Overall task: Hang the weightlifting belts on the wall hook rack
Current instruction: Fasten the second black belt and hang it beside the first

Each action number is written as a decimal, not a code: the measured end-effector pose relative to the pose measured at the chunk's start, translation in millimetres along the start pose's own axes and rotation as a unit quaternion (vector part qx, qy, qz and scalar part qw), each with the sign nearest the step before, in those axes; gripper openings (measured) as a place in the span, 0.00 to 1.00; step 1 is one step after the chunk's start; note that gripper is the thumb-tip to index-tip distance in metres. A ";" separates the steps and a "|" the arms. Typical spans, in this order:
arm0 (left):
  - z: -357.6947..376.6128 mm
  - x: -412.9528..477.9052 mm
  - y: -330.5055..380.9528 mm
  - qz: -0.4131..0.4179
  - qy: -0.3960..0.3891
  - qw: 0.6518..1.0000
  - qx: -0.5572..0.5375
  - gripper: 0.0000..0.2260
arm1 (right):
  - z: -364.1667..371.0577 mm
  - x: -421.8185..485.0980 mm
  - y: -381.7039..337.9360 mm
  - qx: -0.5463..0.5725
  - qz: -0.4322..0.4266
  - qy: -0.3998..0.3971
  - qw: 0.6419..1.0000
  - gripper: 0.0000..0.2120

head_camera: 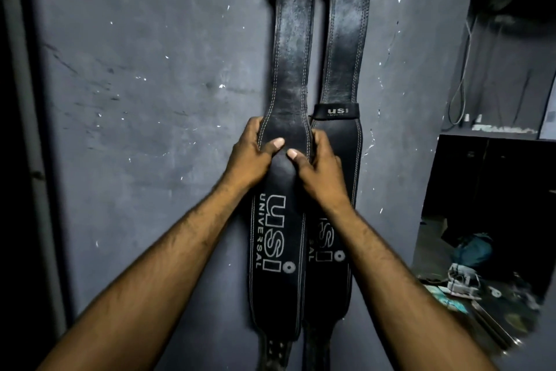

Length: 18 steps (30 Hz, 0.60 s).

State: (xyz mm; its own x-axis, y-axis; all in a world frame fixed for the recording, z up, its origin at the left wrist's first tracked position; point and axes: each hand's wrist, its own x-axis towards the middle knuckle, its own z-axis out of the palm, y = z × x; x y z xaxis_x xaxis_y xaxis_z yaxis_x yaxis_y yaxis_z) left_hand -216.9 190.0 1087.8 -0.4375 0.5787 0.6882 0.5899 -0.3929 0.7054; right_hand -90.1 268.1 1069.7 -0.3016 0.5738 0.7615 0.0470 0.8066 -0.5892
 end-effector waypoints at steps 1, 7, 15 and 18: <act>1.0 -0.4 -2.8 -0.006 -0.001 1.000 -0.008 0.19 | -0.1 -1.4 -1.1 0.001 -0.005 0.011 1.000 0.18; 10.0 -26.8 -20.8 -0.023 -0.006 0.999 -0.043 0.16 | -5.7 -18.2 10.2 0.002 0.024 -0.056 0.998 0.20; 15.8 -49.2 -39.6 -0.061 -0.054 0.993 -0.087 0.21 | -7.7 -36.2 30.6 0.023 0.040 -0.071 0.996 0.21; 22.2 -56.9 -50.8 -0.059 -0.013 0.996 -0.066 0.19 | 0.1 -51.8 40.8 0.007 0.050 -0.052 0.997 0.17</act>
State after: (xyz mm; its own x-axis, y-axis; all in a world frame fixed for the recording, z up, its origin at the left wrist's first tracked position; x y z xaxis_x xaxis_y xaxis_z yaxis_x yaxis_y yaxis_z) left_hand -206.9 193.0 1009.0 -0.4807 0.6438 0.5953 0.4405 -0.4096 0.7988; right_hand -72.6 271.3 1006.2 -0.3936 0.6334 0.6662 0.0694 0.7431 -0.6655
